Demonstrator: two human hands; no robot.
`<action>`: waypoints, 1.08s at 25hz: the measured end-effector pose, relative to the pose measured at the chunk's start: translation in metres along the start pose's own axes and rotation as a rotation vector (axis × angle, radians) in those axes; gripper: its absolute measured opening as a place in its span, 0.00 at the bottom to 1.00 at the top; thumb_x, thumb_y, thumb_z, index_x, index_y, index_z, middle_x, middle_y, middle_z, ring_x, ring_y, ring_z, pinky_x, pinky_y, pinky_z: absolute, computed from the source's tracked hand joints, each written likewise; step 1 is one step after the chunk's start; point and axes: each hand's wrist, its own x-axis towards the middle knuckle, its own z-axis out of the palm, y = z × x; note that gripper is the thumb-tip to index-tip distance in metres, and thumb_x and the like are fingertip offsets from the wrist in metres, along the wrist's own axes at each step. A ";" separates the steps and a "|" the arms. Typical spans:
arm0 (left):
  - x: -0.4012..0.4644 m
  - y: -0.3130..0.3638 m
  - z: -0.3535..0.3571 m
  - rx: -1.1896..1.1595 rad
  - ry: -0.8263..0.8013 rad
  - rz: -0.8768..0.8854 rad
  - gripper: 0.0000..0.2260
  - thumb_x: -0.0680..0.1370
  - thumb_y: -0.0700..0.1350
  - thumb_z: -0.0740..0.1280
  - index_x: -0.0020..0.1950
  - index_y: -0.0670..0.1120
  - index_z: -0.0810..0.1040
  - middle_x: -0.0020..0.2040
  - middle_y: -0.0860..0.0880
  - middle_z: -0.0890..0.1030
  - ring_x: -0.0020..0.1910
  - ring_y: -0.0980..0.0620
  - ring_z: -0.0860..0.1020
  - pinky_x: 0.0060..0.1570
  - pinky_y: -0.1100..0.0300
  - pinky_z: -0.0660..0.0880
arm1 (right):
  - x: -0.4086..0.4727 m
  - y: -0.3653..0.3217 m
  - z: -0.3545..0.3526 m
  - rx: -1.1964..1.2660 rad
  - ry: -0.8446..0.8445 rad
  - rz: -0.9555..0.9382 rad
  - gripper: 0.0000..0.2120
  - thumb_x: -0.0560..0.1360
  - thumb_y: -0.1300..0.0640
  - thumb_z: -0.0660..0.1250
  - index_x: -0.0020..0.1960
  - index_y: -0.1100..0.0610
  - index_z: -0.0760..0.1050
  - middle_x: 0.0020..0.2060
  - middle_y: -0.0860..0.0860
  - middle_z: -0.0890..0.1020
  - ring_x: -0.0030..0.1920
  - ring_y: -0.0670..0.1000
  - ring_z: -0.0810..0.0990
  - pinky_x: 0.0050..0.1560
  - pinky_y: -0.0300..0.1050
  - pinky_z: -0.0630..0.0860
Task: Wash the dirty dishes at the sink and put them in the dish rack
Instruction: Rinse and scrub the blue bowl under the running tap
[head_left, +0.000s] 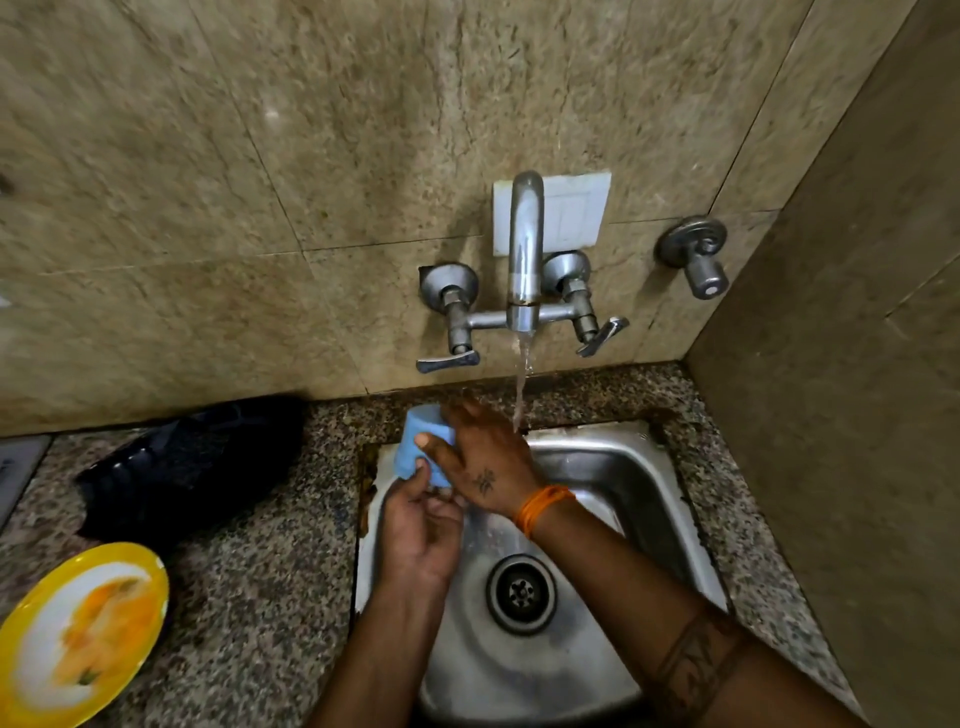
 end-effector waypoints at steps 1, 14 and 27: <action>-0.009 -0.002 -0.003 0.033 -0.008 -0.013 0.19 0.78 0.38 0.66 0.70 0.40 0.74 0.49 0.41 0.88 0.42 0.48 0.87 0.38 0.56 0.85 | 0.007 0.004 0.000 0.084 -0.064 0.013 0.28 0.80 0.33 0.53 0.54 0.54 0.79 0.54 0.54 0.82 0.55 0.56 0.79 0.57 0.49 0.74; -0.001 -0.022 0.033 -0.112 0.099 -0.028 0.12 0.83 0.37 0.60 0.64 0.36 0.76 0.46 0.39 0.87 0.43 0.46 0.87 0.39 0.54 0.86 | 0.008 -0.005 -0.011 0.472 0.359 0.561 0.24 0.82 0.40 0.61 0.67 0.57 0.77 0.67 0.59 0.77 0.67 0.58 0.75 0.68 0.52 0.71; -0.034 -0.010 0.035 -0.050 0.152 -0.135 0.03 0.81 0.37 0.64 0.51 0.41 0.76 0.39 0.42 0.86 0.30 0.54 0.76 0.18 0.70 0.67 | -0.115 0.062 0.002 0.272 0.396 0.137 0.30 0.79 0.52 0.69 0.78 0.52 0.65 0.68 0.52 0.78 0.62 0.49 0.81 0.58 0.43 0.80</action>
